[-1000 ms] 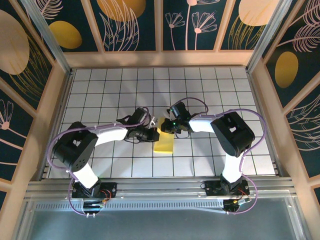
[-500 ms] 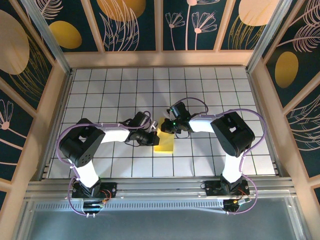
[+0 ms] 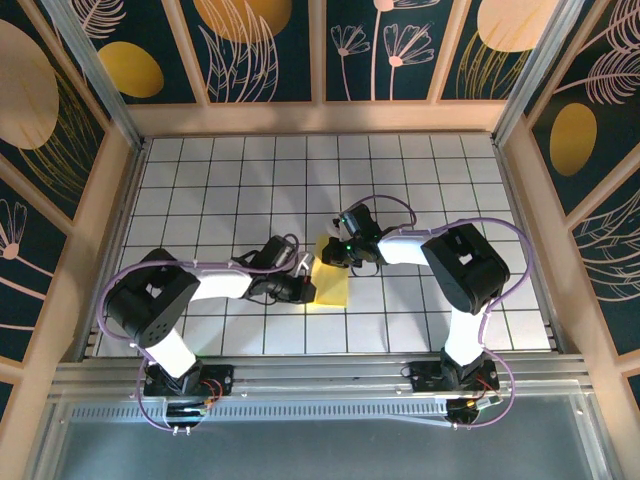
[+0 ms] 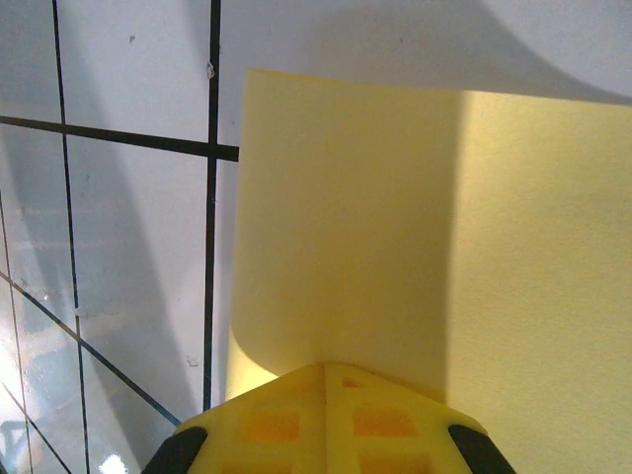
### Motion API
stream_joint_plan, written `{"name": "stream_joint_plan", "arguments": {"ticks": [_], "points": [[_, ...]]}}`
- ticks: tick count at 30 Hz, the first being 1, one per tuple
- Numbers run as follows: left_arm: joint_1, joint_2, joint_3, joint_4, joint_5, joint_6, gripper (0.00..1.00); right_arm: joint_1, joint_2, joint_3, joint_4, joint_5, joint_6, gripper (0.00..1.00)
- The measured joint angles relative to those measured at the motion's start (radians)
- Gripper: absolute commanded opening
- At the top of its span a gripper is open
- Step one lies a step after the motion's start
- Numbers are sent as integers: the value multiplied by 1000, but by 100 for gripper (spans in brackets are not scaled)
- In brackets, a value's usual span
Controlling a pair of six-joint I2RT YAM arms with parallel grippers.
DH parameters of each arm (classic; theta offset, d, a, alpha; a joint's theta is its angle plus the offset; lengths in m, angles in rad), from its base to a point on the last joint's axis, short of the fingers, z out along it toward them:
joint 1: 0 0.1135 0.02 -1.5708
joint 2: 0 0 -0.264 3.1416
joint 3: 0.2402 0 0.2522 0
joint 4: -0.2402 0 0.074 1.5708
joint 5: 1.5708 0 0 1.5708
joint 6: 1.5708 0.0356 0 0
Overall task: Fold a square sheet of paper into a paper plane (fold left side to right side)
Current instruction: First fold the square sheet of paper in half at the center of the table, then hold the square sheet of paper at the center of the table.
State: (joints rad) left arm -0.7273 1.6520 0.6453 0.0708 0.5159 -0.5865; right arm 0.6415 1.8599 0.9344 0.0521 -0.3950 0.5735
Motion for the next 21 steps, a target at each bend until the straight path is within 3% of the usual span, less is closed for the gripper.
{"name": "stream_joint_plan", "arguments": {"ticks": [7, 12, 21], "points": [[-5, -50, -54, 5, 1, -1, 2, 0, 0, 0, -1, -2, 0, 0], [-13, -90, -46, -102, 0, 0, 2, 0, 0, 0, -1, -4, -6, 0], [48, -84, 160, -224, 16, 45, 2, 0, 0, 0, 0, -7, -18, 0]]}}
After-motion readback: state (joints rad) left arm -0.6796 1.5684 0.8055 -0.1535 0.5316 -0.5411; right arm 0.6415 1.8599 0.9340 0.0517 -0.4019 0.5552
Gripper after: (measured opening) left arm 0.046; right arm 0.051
